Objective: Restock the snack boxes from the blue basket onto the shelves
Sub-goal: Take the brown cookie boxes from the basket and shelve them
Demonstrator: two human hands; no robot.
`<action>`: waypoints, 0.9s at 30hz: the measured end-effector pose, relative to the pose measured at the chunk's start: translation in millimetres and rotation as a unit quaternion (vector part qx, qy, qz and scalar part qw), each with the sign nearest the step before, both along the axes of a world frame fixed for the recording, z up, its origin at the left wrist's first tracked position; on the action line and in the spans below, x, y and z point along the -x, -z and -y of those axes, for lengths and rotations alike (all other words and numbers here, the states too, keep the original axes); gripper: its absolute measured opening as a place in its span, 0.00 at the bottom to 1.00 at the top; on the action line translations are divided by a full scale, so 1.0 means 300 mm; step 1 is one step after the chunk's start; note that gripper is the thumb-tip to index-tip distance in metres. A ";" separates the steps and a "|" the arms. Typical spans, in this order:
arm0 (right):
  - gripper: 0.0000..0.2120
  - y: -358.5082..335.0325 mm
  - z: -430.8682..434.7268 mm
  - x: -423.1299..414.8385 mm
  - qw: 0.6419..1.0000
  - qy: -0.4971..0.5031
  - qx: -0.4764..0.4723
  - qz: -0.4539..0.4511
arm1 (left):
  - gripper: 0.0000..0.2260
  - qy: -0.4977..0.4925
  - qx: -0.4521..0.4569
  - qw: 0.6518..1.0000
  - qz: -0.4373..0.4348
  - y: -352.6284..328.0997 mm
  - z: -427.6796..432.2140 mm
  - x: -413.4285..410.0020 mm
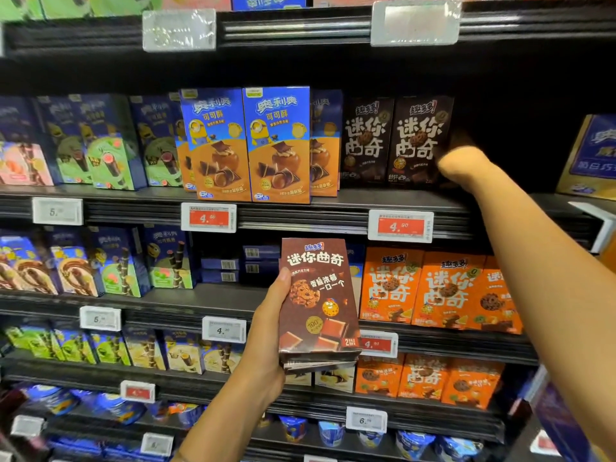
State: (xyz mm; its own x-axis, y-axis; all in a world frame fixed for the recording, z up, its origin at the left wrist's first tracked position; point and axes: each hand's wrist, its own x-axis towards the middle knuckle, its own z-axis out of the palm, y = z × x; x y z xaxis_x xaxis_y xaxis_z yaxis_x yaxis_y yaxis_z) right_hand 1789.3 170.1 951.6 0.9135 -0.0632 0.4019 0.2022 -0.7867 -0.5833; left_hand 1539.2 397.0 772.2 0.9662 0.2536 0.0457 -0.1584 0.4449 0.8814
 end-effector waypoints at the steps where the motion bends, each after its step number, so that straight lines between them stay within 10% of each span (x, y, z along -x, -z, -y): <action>1: 0.19 -0.001 -0.001 -0.003 1.000 -0.002 0.003 0.003 | 0.17 0.001 -0.001 1.000 0.001 -0.002 0.000 -0.002; 16: 0.17 0.004 -0.016 0.100 0.999 0.038 -0.006 0.003 | 0.17 0.012 -0.009 1.000 -0.012 0.037 0.002 -0.006; 27: 0.11 0.261 -0.184 0.563 0.928 -0.109 -0.252 0.251 | 0.16 0.016 -0.004 1.000 0.002 0.044 0.022 -0.004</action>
State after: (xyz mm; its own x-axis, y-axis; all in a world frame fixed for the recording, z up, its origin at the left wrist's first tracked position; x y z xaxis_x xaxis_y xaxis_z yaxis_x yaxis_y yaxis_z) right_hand 1620.5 225.2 873.4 0.6325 -0.1949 0.7496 0.6698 -0.3484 -0.6557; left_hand 1540.5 390.5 759.0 0.9735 0.2229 0.0511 -0.1478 0.4426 0.8845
